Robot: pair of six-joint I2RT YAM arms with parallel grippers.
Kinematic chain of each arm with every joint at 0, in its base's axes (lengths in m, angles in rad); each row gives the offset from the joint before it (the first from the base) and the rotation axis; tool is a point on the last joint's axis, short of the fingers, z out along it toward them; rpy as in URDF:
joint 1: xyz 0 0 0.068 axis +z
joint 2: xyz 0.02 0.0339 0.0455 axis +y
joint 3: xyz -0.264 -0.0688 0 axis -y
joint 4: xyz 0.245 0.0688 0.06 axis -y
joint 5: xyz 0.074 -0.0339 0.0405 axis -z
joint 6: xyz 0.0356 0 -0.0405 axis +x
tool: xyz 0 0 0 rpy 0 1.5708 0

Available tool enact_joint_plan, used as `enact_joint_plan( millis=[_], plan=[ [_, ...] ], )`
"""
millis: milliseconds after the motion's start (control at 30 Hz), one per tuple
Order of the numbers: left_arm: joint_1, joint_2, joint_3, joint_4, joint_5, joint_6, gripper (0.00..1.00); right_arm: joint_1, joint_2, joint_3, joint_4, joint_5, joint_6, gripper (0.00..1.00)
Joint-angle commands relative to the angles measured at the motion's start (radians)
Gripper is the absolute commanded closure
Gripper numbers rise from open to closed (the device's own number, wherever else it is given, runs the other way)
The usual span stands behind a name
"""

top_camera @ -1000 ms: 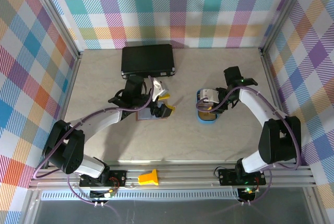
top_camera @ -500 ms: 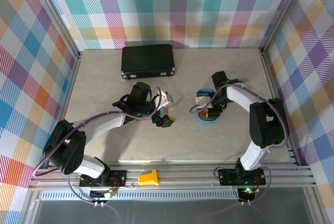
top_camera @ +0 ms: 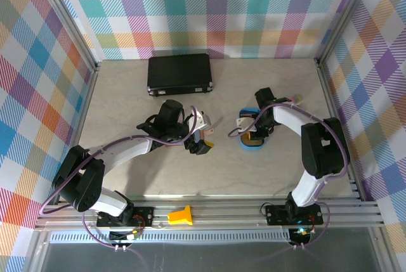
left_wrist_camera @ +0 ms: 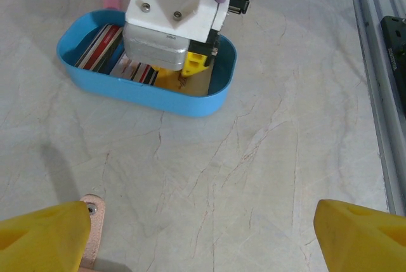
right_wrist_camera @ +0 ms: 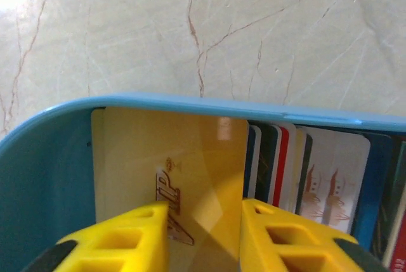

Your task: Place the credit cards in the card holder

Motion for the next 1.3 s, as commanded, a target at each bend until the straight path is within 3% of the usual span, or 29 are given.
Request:
enact_joint_plan(
  millis=[0,200,433,800,1100,1267],
  plan=[
    [-0.004,-0.001,-0.002,-0.004,0.009,0.021,0.09,0.003,0.032,-0.032,0.048,0.054,0.008,0.82],
    [-0.004,0.003,0.001,-0.006,0.011,0.019,0.09,0.002,0.007,-0.033,0.068,0.070,0.019,1.00],
    [-0.004,0.007,0.001,-0.004,0.020,0.016,0.09,0.002,-0.038,-0.003,-0.010,0.051,0.028,1.00],
    [-0.006,0.013,-0.012,0.026,0.044,0.007,0.08,-0.021,-0.137,0.098,-0.293,-0.057,0.062,1.00],
    [-0.011,0.016,-0.016,0.031,0.042,-0.001,0.08,-0.028,-0.159,0.128,-0.340,-0.116,0.105,1.00],
    [-0.013,0.019,-0.017,0.037,0.036,-0.004,0.08,-0.067,-0.199,0.168,-0.290,-0.214,0.281,1.00]
  ],
)
